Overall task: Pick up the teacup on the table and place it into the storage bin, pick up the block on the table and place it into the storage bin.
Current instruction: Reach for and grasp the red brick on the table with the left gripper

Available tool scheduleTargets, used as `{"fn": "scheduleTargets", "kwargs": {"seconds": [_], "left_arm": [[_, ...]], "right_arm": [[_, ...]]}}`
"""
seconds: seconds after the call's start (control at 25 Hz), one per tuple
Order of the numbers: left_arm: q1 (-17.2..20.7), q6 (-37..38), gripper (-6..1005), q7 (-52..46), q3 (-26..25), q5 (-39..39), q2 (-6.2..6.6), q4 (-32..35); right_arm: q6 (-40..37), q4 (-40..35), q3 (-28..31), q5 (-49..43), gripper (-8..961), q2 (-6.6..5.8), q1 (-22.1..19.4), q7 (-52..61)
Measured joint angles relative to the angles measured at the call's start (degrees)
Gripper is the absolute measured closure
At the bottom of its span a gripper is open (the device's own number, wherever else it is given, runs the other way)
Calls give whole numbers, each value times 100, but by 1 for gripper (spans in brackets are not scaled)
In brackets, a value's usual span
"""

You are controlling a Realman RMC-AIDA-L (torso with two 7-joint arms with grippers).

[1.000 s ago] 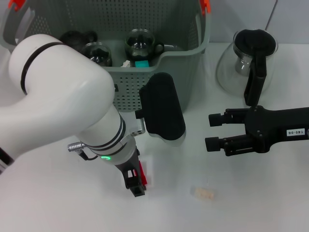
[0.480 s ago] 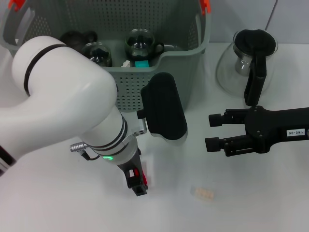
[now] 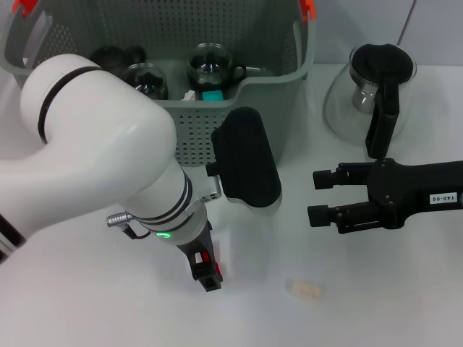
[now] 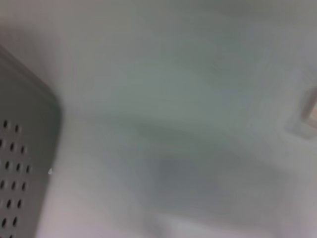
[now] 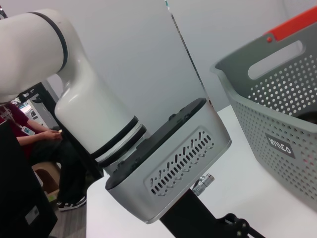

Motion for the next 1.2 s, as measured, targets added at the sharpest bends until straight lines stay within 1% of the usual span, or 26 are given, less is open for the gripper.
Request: {"fn": "scheduleTargets", "kwargs": {"seconds": [1.2], "left_arm": [[-50,-62,124,-172,126,70,0,71]], "right_arm": [[3,10,0,-13,57,0,0,-16]]}}
